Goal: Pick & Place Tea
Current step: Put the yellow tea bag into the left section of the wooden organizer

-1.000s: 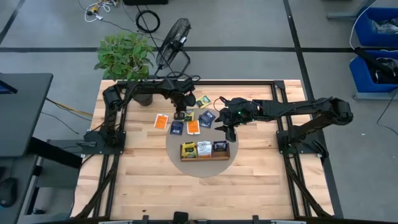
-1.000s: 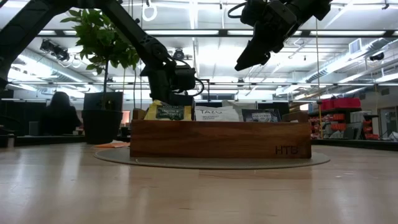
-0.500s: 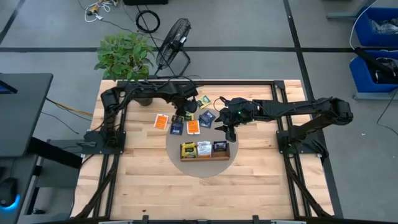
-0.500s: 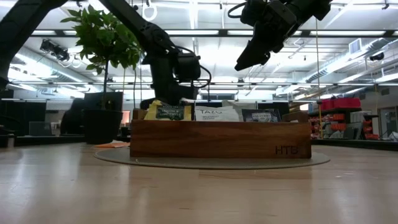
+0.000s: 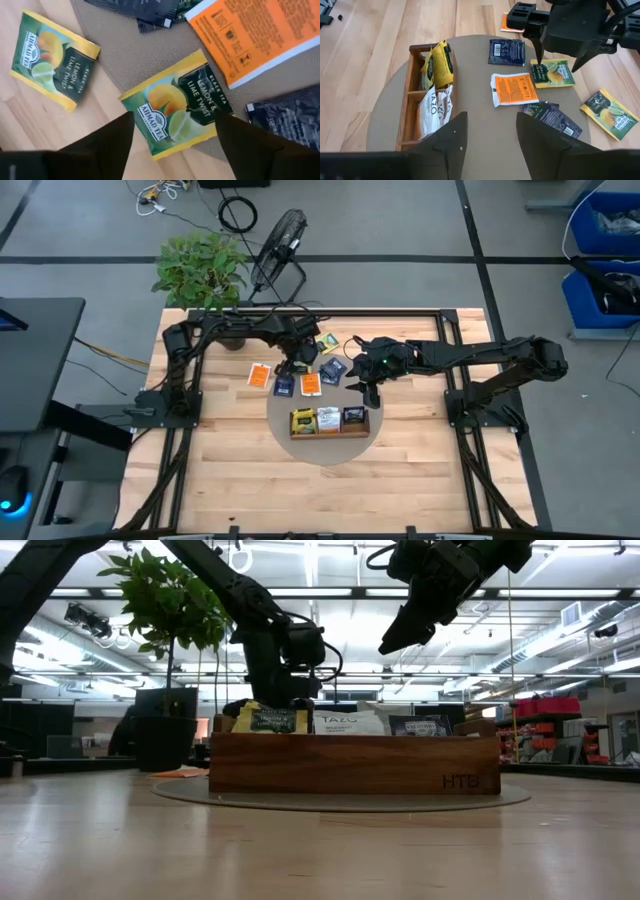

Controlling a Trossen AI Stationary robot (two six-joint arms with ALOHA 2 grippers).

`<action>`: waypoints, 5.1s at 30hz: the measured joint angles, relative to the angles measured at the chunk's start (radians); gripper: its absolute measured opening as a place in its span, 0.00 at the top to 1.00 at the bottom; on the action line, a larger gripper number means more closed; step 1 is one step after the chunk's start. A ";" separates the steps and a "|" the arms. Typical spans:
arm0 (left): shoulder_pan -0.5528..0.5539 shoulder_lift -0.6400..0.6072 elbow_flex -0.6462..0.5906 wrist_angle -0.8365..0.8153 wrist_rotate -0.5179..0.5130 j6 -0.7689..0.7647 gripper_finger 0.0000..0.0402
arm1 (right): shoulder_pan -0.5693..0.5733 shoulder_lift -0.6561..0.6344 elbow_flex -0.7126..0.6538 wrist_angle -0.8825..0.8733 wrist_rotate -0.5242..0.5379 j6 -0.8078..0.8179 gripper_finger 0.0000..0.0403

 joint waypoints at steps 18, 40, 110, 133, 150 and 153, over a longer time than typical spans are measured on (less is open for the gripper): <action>0.008 0.091 0.005 -0.003 0.011 -0.013 0.28 | 0.000 0.000 0.000 0.003 0.000 -0.002 0.56; 0.007 0.039 -0.006 -0.034 -0.065 -0.093 0.97 | 0.000 0.000 0.000 0.008 0.002 -0.002 0.56; -0.510 -0.354 -0.026 0.563 -0.876 -0.792 0.97 | 0.160 -0.001 -0.222 1.039 0.587 0.028 0.56; -0.509 -0.354 -0.026 0.592 -0.875 -0.761 0.96 | 0.160 -0.001 -0.222 1.038 0.613 0.014 0.92; -0.558 -0.354 -0.022 0.535 -0.878 -0.609 0.90 | 0.162 -0.166 -0.222 0.730 0.599 -0.070 1.00; -0.571 -0.353 -0.026 0.512 -0.910 -0.596 0.85 | 0.159 -0.214 -0.220 0.642 0.621 -0.070 1.00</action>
